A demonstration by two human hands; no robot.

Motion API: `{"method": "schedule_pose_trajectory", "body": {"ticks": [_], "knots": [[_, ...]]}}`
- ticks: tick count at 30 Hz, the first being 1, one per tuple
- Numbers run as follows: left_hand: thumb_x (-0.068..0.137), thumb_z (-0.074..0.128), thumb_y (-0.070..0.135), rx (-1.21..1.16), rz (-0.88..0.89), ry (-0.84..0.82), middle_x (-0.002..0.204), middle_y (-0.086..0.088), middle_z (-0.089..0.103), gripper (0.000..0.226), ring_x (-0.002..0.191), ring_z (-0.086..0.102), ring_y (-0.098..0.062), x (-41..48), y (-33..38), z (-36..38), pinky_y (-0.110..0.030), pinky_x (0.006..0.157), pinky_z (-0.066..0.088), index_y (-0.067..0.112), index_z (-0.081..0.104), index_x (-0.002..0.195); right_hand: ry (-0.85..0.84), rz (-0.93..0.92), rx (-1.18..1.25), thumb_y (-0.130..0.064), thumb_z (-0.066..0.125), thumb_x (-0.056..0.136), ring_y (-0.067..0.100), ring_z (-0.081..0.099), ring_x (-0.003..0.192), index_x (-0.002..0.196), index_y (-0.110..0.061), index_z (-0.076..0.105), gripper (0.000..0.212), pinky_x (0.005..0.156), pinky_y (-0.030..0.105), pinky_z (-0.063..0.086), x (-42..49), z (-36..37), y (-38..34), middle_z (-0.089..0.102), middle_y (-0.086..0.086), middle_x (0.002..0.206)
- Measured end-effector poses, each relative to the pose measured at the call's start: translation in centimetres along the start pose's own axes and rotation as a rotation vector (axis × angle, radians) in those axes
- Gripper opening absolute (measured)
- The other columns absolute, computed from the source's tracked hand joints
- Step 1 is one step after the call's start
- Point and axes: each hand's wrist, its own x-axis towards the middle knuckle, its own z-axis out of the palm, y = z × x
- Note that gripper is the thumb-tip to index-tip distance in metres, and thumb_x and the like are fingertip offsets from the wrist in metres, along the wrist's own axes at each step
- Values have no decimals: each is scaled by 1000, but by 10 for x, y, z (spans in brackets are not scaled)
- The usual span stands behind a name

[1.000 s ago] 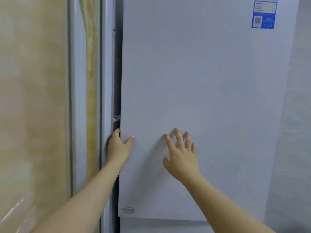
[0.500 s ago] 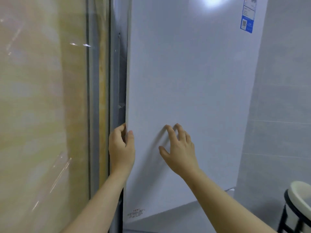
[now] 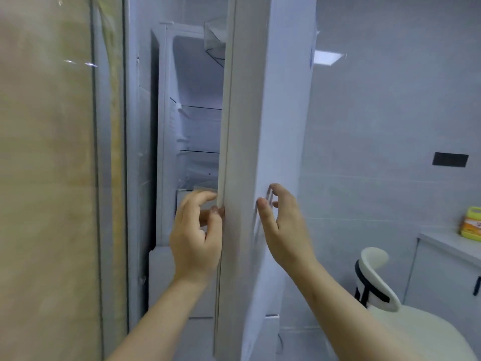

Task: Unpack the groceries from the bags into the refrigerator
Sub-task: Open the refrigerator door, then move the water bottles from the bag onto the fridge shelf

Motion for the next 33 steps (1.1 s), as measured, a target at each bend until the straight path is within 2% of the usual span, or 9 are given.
{"method": "schedule_pose_trajectory", "body": {"ticks": [2, 5, 8, 13, 16, 20, 26, 30, 33], "knots": [[86, 45, 26, -52, 5, -55, 100, 18, 57, 23, 75, 64, -10, -9, 20, 12, -26, 67, 54, 35, 51, 106, 75, 3, 17, -70, 25, 76, 11, 46, 121, 137, -19, 38, 81, 100, 34, 40, -12, -24, 5, 44, -7, 135], [85, 45, 29, -162, -35, -145, 91, 4, 66, 22, 75, 67, -9, -20, 45, 32, -37, 66, 56, 32, 53, 105, 142, 27, -18, -66, 42, 76, 6, 50, 104, 133, -21, 41, 72, 86, 26, 43, -25, -56, 12, 48, -13, 125], [84, 45, 26, -168, 70, -177, 96, 6, 62, 22, 70, 60, -4, -24, 72, 48, -22, 62, 50, 30, 53, 104, 232, 82, -62, -57, 52, 79, 10, 57, 87, 125, -23, 44, 58, 72, 33, 50, -32, -87, 23, 56, -8, 114], [80, 48, 19, 43, 146, -45, 96, 2, 55, 22, 75, 49, -9, -24, 93, 71, -13, 62, 32, 12, 66, 90, 393, 144, -121, -29, 51, 94, 20, 59, 95, 131, -24, 33, 41, 80, 43, 51, -49, -129, 42, 55, 1, 122], [81, 46, 19, 50, 162, -90, 92, -9, 59, 26, 86, 46, -17, -22, 94, 87, -13, 75, 28, 7, 68, 89, 596, -98, -575, -18, 50, 83, 29, 45, 112, 126, -21, 35, 46, 92, 39, 38, -51, -140, 50, 43, 10, 131], [84, 40, 22, -25, 168, -298, 102, -9, 61, 33, 97, 48, -14, -19, 88, 117, -27, 83, 38, 7, 67, 96, 443, -292, -844, -20, 42, 82, 24, 43, 116, 113, -18, 55, 34, 93, 35, 32, -48, -141, 56, 55, 6, 124], [95, 41, 11, -33, 87, -618, 124, -4, 56, 30, 113, 53, -22, -16, 70, 165, -33, 94, 37, 9, 58, 119, 236, -67, -859, -33, 37, 86, 27, 58, 112, 115, -14, 61, 42, 86, 40, 48, -32, -141, 71, 65, 1, 114], [99, 38, 20, 22, 146, -802, 133, 6, 49, 32, 124, 45, -12, -16, 66, 194, -36, 114, 14, 20, 49, 129, 271, 32, -867, -19, 56, 89, 30, 57, 110, 118, -12, 59, 31, 82, 41, 46, -21, -155, 90, 65, 6, 109], [99, 36, 26, 47, 197, -867, 136, 10, 48, 39, 126, 43, -6, -16, 66, 212, -36, 116, -7, 22, 36, 138, 298, 100, -879, -13, 57, 90, 29, 54, 108, 119, -13, 57, 29, 79, 38, 40, -14, -166, 100, 63, 6, 108]]}}
